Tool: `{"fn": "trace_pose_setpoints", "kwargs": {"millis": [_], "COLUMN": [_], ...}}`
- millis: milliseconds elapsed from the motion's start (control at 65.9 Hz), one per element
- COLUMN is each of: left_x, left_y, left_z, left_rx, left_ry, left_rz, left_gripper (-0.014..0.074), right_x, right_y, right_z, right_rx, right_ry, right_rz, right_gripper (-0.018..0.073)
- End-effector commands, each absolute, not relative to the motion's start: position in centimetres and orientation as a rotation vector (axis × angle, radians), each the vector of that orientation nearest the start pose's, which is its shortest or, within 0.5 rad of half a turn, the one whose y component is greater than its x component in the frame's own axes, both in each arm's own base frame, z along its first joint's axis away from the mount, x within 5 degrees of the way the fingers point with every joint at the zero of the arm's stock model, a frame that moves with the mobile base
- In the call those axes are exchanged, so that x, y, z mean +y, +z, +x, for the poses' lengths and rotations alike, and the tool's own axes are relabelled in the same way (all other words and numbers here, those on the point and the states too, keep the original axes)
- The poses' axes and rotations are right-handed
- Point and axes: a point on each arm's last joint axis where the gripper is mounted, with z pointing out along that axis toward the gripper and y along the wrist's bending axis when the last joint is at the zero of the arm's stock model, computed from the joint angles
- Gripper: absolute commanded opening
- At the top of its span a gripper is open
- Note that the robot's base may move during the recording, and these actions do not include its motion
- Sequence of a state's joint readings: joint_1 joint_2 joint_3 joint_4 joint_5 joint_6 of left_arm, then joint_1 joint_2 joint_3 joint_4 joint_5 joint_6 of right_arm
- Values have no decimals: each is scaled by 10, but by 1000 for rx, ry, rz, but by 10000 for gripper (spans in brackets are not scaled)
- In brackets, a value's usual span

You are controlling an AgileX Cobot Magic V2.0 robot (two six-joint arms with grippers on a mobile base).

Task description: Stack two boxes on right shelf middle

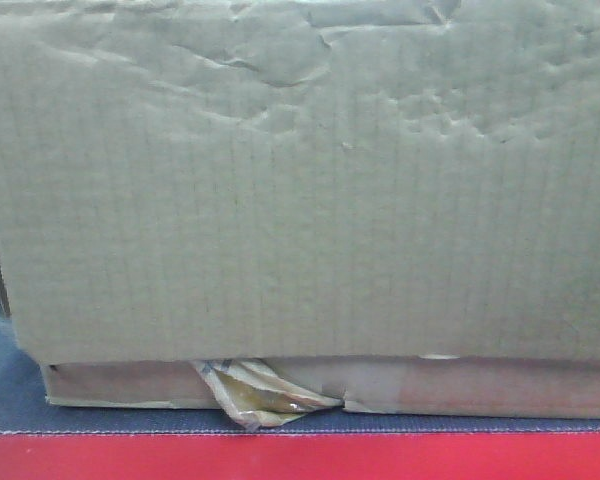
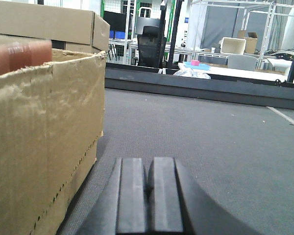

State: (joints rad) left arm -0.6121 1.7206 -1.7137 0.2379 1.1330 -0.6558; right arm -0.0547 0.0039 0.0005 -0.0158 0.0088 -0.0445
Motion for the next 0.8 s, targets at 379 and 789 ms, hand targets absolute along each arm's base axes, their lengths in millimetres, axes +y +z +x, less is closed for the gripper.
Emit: {"fn": "trace_pose_setpoints", "kwargs": {"millis": [379,789], "left_x": [-191,-147], "left_y": [419,461], "left_z": [307,308], "left_rx": [2457,2336], "left_ry": [-242,-155], "left_rz": [-3,9], "left_gripper": [421,421], "right_x": [-3,-3], "right_y": [214,214], "right_z": [56,56], "right_rx": [1476,1476], "right_ry": [-95,-95], "right_rz": [-1,-1], "right_gripper": [-165,-165]}}
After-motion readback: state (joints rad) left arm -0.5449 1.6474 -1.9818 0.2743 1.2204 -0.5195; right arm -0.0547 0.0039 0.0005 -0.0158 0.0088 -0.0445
